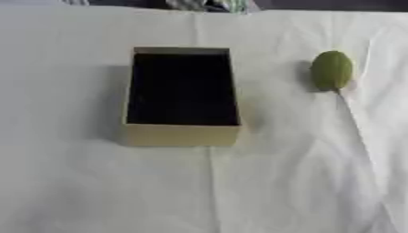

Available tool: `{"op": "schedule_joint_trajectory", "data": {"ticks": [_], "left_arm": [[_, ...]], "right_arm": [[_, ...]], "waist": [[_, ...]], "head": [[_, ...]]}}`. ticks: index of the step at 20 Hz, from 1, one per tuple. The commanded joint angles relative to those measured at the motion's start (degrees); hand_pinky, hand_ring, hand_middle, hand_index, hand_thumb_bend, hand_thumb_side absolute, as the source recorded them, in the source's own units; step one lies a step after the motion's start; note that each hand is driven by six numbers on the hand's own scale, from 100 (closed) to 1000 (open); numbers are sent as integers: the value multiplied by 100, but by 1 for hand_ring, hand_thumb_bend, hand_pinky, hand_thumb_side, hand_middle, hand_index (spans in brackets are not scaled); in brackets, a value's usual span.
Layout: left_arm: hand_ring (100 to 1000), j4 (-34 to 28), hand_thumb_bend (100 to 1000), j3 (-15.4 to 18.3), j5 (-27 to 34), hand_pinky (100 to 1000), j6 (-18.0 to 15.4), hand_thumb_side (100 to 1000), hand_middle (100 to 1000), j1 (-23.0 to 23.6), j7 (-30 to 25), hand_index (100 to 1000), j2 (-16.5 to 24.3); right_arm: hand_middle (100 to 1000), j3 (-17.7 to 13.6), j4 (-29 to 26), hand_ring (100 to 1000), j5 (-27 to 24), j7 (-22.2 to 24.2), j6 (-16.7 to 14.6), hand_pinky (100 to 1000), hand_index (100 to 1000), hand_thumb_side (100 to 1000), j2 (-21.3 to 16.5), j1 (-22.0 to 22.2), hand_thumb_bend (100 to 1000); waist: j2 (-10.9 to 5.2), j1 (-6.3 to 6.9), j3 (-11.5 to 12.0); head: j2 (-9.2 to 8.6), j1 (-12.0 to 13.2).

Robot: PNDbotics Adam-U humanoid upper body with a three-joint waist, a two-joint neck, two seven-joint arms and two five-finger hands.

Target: Pick up objects on the table and place them in the box.

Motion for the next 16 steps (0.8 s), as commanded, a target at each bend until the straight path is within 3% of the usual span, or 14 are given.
{"op": "schedule_joint_trajectory", "data": {"ticks": [1, 10, 16], "left_arm": [[655, -50, 443, 89, -37, 623, 0, 436, 623, 17, 35, 751, 201], [655, -50, 442, 100, -66, 624, 4, 438, 623, 52, 32, 750, 209], [655, -55, 437, 91, -59, 623, -7, 440, 623, 39, 21, 750, 191]], "right_arm": [[858, -96, -120, 913, 259, 175, -6, 850, 856, 358, -526, 110, 100], [886, 44, -107, 918, 495, 725, 19, 845, 868, 352, -1165, 132, 100], [892, 331, 52, 916, 604, 1056, -212, 838, 871, 213, -1529, -190, 100]], "waist": [[-106, -11, -19], [-76, -25, -48], [-18, -30, -25]], "head": [[24, 33], [-38, 19], [-94, -30]]}}
